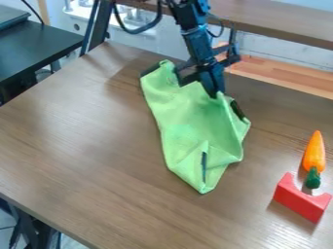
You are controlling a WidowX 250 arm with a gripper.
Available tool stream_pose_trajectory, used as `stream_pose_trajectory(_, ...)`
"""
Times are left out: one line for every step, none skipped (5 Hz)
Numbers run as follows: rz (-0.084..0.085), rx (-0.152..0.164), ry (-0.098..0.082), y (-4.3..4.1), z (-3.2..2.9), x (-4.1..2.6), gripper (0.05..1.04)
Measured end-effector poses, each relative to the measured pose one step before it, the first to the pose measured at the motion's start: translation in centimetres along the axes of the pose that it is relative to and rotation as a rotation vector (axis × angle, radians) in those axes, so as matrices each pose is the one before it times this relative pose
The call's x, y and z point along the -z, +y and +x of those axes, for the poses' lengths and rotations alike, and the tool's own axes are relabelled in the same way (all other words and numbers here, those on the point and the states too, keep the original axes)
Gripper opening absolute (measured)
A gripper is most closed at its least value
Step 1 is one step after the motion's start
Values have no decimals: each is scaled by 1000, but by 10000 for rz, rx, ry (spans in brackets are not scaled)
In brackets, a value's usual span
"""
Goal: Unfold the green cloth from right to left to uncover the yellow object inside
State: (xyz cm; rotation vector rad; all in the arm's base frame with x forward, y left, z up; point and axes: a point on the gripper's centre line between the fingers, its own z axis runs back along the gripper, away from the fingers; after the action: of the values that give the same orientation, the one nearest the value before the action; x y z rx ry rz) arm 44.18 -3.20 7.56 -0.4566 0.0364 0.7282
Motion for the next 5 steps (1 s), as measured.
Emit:
stream_pose_trajectory(243,-738,614,3530,555,-388,72)
stream_pose_trajectory(216,-585,364,4226,1171,73,71)
stream_pose_trajectory(-45,307,-96,1773,-360,-1278,70)
stream_pose_trajectory(-112,228,-61,1968,-186,-1413,70)
stream_pose_trajectory(-345,197,-66,2026,-507,-2208,70)
